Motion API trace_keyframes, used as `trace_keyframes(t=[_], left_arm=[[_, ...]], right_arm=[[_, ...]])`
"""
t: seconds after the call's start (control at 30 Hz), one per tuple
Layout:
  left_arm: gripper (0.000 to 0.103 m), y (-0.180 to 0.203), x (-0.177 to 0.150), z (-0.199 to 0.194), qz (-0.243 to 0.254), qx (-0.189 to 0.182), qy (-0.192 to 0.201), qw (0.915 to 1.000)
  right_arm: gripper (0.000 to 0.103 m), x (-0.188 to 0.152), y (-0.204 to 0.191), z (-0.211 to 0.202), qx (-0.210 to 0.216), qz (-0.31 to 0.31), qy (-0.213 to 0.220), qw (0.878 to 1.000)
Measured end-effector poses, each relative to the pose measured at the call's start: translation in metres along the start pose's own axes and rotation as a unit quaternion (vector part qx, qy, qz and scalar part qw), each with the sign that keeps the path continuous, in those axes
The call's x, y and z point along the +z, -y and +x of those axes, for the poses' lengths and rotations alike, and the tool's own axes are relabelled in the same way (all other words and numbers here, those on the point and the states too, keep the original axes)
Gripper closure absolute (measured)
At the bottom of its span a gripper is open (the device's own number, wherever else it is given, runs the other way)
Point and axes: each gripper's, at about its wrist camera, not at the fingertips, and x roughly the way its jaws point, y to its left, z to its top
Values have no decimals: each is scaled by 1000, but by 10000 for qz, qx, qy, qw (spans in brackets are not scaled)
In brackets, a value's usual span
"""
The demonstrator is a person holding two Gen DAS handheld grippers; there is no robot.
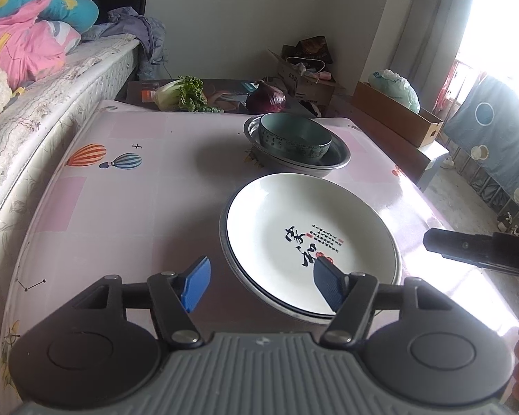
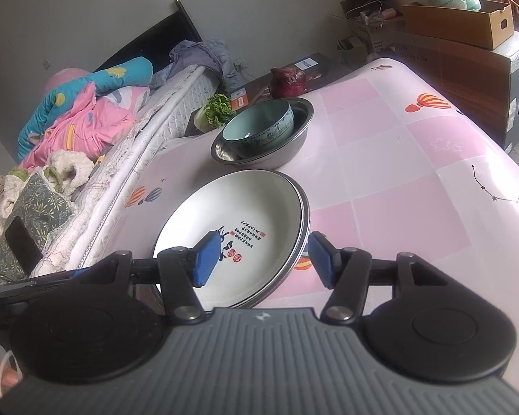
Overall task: Organize plates and bowls
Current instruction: 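Lower the plate into the steel basins and open both tools, then move both tools toward the steel bowl holding the green bowl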
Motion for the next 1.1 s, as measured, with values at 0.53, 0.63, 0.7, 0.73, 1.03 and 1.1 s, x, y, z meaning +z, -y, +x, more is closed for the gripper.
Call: trace_keyframes(t=[0.53, 0.63, 0.7, 0.73, 1.03, 1.1], left_arm=[[15, -10, 3, -9, -82, 162, 75, 9998], [15, -12, 3, -8, -113, 166, 62, 9998], [15, -13, 3, -7, -132, 173, 52, 9997], [15, -13, 3, -7, -139, 174, 47, 9997], [14, -16, 3, -5, -166, 198, -1, 9997], [14, -16, 3, -5, -181, 203, -12, 9996]], right_arm=[[1, 13, -18, -64, -833, -884, 840, 9890], [1, 14, -25, -65, -1021, -1037, 816, 9860], [1, 15, -30, -63, -1168, -1175, 795, 9830], [1, 14, -32, -63, -1228, -1245, 796, 9814], [1, 11, -56, -53, -1864, -1936, 882, 9592], [1, 9, -59, -53, -1945, -2034, 916, 9552]])
